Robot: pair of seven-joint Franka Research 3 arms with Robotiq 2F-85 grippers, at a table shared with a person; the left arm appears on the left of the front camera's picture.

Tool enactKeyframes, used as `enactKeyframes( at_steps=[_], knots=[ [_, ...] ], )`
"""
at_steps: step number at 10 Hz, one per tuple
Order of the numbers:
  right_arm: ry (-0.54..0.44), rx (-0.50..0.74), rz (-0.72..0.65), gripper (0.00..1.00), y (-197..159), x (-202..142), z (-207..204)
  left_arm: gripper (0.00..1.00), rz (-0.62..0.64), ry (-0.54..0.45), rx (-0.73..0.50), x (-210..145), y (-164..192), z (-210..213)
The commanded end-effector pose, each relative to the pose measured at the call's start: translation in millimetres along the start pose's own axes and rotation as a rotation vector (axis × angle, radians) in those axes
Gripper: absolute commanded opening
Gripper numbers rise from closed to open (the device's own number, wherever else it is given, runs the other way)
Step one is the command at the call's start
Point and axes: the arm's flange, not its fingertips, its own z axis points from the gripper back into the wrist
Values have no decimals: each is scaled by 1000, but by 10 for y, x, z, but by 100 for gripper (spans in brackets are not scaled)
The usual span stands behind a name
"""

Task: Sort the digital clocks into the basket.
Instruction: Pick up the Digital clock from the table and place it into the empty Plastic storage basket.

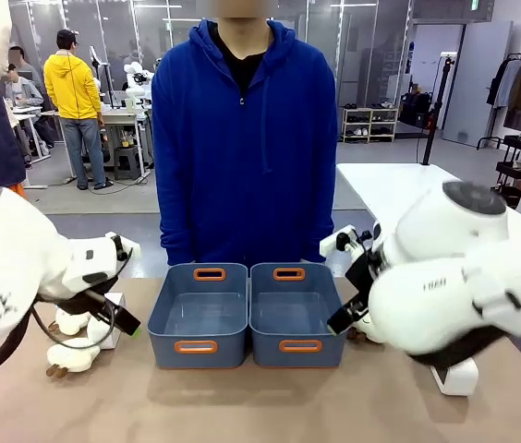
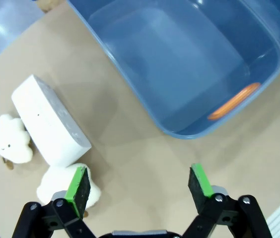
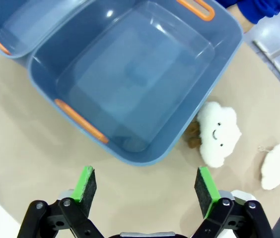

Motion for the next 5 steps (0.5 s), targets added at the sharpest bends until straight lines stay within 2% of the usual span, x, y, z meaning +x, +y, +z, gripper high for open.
enactKeyframes(
  at_steps=[1, 2, 3, 4, 5],
  knots=[
    [17, 117, -24, 100, -280, 149, 329, 100, 34, 20, -135, 102, 293, 339],
    [31, 162, -48, 100, -364, 180, 425, 100, 54, 27, -207, 104, 389, 451],
    [66, 267, -108, 100, -498, 175, 493, 100, 93, 31, -313, 74, 510, 540],
    [54, 341, -176, 100, -711, 138, 488, 100, 173, 1, -393, 32, 691, 529],
    [-8, 437, -235, 100, -896, 52, 576, 100, 222, -97, -536, -74, 852, 600]
  ],
)
